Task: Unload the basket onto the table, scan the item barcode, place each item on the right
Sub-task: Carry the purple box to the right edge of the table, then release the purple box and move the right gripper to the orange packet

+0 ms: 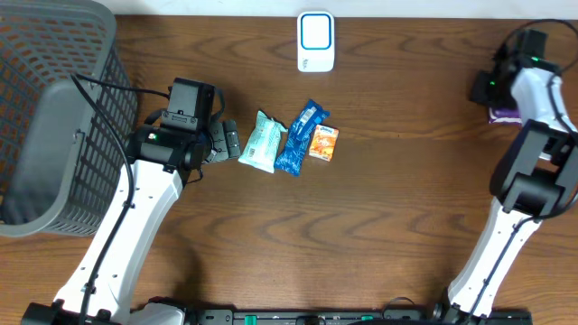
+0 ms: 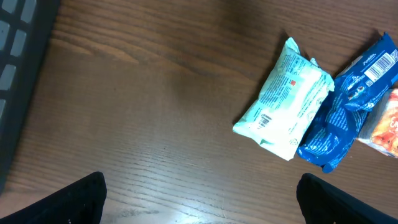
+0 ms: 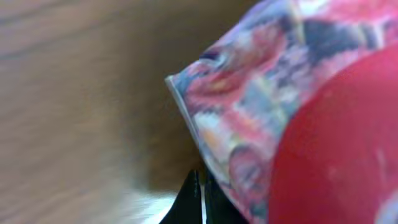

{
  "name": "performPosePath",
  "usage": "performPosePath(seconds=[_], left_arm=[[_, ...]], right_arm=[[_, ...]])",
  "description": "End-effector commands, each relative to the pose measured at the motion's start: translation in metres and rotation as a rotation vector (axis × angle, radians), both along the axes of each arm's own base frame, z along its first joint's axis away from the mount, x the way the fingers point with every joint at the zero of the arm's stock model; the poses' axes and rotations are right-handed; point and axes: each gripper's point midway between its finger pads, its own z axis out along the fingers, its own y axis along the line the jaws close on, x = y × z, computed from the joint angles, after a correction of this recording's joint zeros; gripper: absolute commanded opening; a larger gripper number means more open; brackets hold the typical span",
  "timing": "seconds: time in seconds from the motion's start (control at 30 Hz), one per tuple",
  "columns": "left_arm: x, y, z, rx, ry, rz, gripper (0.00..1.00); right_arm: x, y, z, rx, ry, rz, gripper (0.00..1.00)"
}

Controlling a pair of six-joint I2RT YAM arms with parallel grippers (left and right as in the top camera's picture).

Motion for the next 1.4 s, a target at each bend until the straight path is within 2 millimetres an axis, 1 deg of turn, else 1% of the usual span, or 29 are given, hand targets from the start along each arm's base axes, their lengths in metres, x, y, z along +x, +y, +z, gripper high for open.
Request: performPosePath(seconds=[0.0, 0.07, 0.1, 0.2, 0.27, 0.37, 0.47, 0.53, 0.57, 0.6, 0.63, 0.67, 0.7, 0.73, 0.77, 0.8, 0.83, 0.87, 0.9, 0.93, 0.97, 1.0, 1.1, 1.13, 1.23, 1.33, 1.37], left_arm=[[0.002, 0.003, 0.001, 0.005, -0.003, 0.020, 0.98], [0.002, 0.003, 0.001, 0.005, -0.003, 0.020, 0.98], [0.002, 0.003, 0.001, 0.005, -0.003, 0.020, 0.98], [0.002, 0.003, 0.001, 0.005, -0.003, 0.020, 0.98], [0.002, 0.003, 0.001, 0.005, -0.003, 0.020, 0.98], [0.002, 0.003, 0.001, 0.005, -0.003, 0.020, 0.98], [0.002, 0.003, 0.001, 0.005, -0.003, 0.020, 0.98], [0.002, 0.003, 0.001, 0.005, -0.003, 0.020, 0.98], [0.002, 0.003, 0.001, 0.005, -0.003, 0.020, 0.98], [0.002, 0.003, 0.001, 0.005, -0.003, 0.020, 0.98], [0.002, 0.003, 0.001, 0.005, -0.003, 0.020, 0.98], [0.002, 0.003, 0.001, 0.005, -0.003, 0.020, 0.98], [0.002, 0.003, 0.001, 0.005, -0.003, 0.020, 0.98], [0.002, 0.003, 0.001, 0.005, -0.003, 0.020, 0.98], [0.002, 0.003, 0.001, 0.005, -0.003, 0.020, 0.98], [0.002, 0.003, 0.001, 0.005, -0.003, 0.020, 0.98], [0.002, 0.003, 0.001, 0.005, -0.003, 0.020, 0.98], [0.002, 0.003, 0.001, 0.005, -0.003, 0.020, 0.98], [0.002, 0.003, 0.001, 0.005, -0.003, 0.020, 0.98], [0.002, 0.003, 0.001, 0.005, -0.003, 0.020, 0.98], [0.002, 0.003, 0.001, 0.005, -0.003, 0.020, 0.98], [0.002, 0.003, 0.001, 0.005, -0.003, 0.020, 0.98], [0.002, 0.003, 0.001, 0.005, -0.003, 0.020, 0.98], [0.002, 0.003, 0.001, 0.005, -0.003, 0.020, 0.98], [0.002, 0.003, 0.001, 0.005, -0.003, 0.020, 0.98], [0.002, 0.003, 0.001, 0.005, -0.003, 0.020, 0.98], [0.002, 0.003, 0.001, 0.005, -0.003, 0.020, 0.98]], right_arm=[[-0.020, -0.049, -0.010, -0.047, 0.029, -0.093, 0.01], [-0.029, -0.070, -0.008, -0.075, 0.034, -0.135, 0.01], [-0.033, -0.078, -0.008, -0.083, 0.039, -0.151, 0.01], [-0.043, -0.088, -0.009, -0.081, 0.055, -0.176, 0.01], [-0.046, -0.093, -0.008, -0.088, 0.059, -0.185, 0.03], [-0.050, -0.105, 0.004, -0.156, 0.070, -0.214, 0.07], [-0.052, -0.112, 0.029, -0.210, 0.054, -0.235, 0.10], [-0.050, -0.111, 0.048, -0.218, 0.025, -0.235, 0.15], [-0.049, -0.109, 0.060, -0.221, 0.008, -0.244, 0.16], [-0.048, -0.107, 0.076, -0.220, -0.022, -0.256, 0.16], [-0.046, -0.103, 0.088, -0.206, -0.051, -0.261, 0.19], [-0.042, -0.092, 0.104, -0.168, -0.090, -0.252, 0.31], [-0.039, -0.083, 0.114, -0.130, -0.121, -0.239, 0.39], [-0.032, -0.061, 0.131, -0.038, -0.179, -0.189, 0.49], [-0.027, -0.040, 0.144, 0.045, -0.221, -0.135, 0.53], [-0.022, -0.017, 0.157, 0.140, -0.262, -0.074, 0.62], [-0.020, 0.007, 0.169, 0.234, -0.296, -0.013, 0.75], [-0.019, 0.038, 0.183, 0.354, -0.326, 0.063, 0.84], [-0.022, 0.064, 0.193, 0.446, -0.335, 0.117, 0.88], [-0.025, 0.080, 0.197, 0.502, -0.326, 0.147, 0.91], [-0.029, 0.099, 0.198, 0.556, -0.301, 0.174, 0.93], [-0.034, 0.116, 0.195, 0.591, -0.262, 0.190, 0.99], [-0.052, 0.158, 0.175, 0.623, -0.108, 0.216, 0.99], [-0.064, 0.182, 0.163, 0.617, -0.021, 0.263, 0.99], [-0.082, 0.227, 0.143, 0.599, 0.110, 0.376, 0.99], [-0.095, 0.259, 0.126, 0.549, 0.215, 0.438, 0.99], [-0.098, 0.270, 0.122, 0.534, 0.234, 0.463, 0.97]])
